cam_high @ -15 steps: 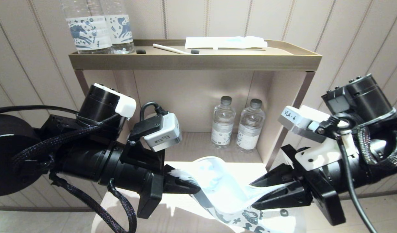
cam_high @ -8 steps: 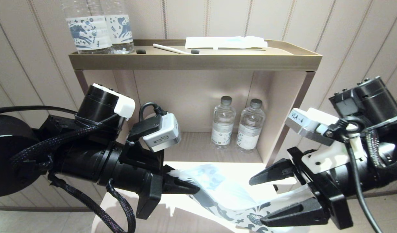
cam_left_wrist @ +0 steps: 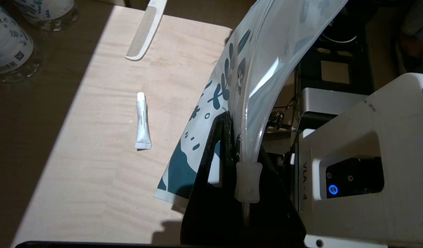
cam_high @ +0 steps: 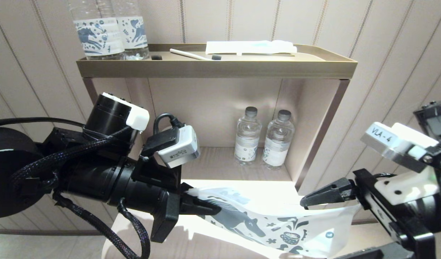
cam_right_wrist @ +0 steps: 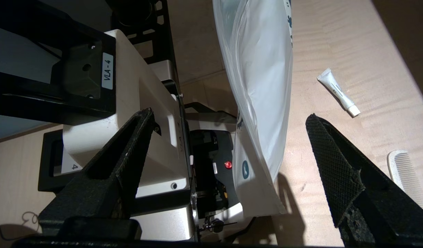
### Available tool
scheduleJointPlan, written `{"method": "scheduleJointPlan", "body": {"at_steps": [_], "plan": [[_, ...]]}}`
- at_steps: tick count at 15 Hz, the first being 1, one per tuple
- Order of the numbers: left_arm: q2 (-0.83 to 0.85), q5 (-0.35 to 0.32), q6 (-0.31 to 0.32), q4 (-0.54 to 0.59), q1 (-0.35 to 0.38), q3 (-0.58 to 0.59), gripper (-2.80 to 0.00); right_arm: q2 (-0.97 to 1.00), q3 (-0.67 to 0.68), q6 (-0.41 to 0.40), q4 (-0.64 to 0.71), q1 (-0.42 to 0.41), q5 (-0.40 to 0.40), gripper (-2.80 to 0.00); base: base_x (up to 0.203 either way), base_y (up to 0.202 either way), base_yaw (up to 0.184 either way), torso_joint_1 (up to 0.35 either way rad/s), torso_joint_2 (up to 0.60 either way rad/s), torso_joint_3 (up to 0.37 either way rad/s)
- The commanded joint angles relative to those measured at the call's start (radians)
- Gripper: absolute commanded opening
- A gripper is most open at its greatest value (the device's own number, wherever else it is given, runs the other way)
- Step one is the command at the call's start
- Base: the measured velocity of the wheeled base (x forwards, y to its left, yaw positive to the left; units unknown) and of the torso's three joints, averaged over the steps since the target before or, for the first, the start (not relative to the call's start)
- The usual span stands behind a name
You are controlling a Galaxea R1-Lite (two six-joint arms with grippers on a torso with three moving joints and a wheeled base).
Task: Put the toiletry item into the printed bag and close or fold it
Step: Pick up the toothpaste
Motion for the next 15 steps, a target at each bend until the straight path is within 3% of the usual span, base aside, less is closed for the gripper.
{"method": "scheduleJointPlan", "body": {"at_steps": [1, 10, 15], "plan": [[0.000, -0.004, 0.002, 0.000, 0.001, 0.000, -2.80, -0.028, 0.014, -0.003, 0.001, -0.009, 0.005, 0.00, 0.000, 0.000, 0.000, 0.000, 0.00, 0.000], [0.003, -0.004, 0.001, -0.009, 0.051, 0.023, -2.80, -0.195, 0.097, -0.002, 0.002, -0.222, 0.013, 0.00, 0.000, 0.000, 0.000, 0.000, 0.00, 0.000], [0.001, -0.009, -0.002, -0.009, 0.110, 0.043, -2.80, -0.290, 0.166, 0.062, 0.002, -0.296, 0.015, 0.00, 0.000, 0.000, 0.000, 0.000, 0.00, 0.000]]}}
